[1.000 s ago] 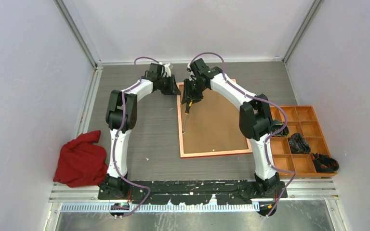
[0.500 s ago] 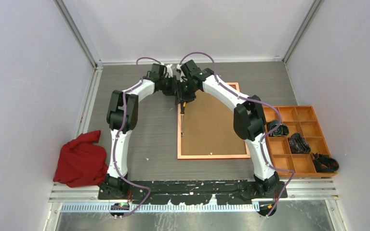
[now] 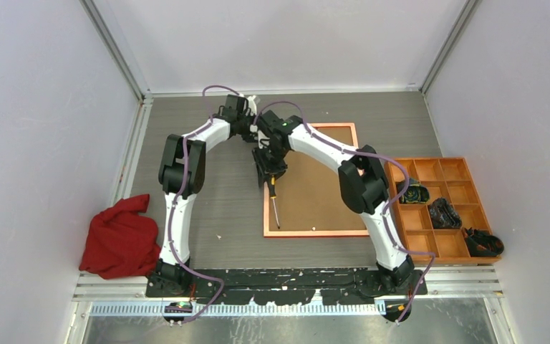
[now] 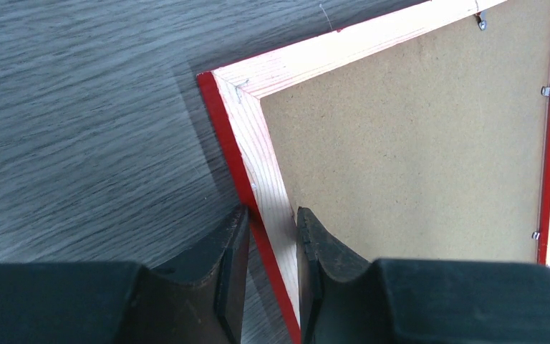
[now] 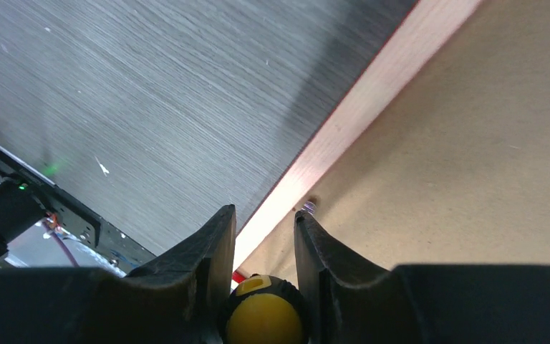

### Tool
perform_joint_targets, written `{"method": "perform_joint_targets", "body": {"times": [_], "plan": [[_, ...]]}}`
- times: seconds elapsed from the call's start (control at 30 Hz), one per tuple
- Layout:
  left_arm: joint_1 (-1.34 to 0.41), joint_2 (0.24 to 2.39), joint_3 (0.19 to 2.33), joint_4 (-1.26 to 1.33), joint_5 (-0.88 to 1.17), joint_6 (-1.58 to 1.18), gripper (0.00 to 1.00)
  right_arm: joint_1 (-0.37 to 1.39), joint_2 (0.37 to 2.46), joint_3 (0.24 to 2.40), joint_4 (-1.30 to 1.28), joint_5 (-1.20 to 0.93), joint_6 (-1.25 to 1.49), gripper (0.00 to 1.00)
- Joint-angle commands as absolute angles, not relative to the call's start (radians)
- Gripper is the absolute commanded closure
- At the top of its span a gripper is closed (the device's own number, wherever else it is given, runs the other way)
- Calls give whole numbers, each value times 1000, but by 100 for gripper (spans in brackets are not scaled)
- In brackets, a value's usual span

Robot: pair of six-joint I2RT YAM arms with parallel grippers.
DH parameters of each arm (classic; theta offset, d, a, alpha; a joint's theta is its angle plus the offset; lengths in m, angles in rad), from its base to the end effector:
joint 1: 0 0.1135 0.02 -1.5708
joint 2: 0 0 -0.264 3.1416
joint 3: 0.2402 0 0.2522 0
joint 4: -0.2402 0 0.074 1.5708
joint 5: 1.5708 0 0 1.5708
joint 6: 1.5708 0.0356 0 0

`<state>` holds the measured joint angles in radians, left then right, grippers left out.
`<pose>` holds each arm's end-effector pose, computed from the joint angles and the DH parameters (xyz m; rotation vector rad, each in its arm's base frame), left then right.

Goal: Take the photo out of the frame
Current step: Release the photo frame item from the photo frame.

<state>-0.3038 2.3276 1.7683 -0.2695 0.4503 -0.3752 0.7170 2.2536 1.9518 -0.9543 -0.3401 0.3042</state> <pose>0.4843 -0.1681 0.1481 0.1310 2.4620 -0.8485 0.3477 0.3188 0.2005 -0.6853 2.8795 0.6727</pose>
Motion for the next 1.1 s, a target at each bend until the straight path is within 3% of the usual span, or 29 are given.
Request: {"method": "perform_joint_targets", "body": {"times": [0.0,0.2,0.5,0.8,1.07], "plan": [[-314,2420,1721,-387,344,-322,100,663,2082,1969,-911,-381,286,99],[-314,2389,1683,-341,374,-322,100,531,1986,1911,-800,-379,386,99],[-313,2392,1672,-311,420,-316,100,374,1981,1851,-526,-186,571,99],[-310,2425,1715,-346,452,-313,100,363,2271,2216,-700,-122,681,99],[-304,2437,1725,-353,457,-324,100,363,2369,2352,-697,-74,717,99]]}}
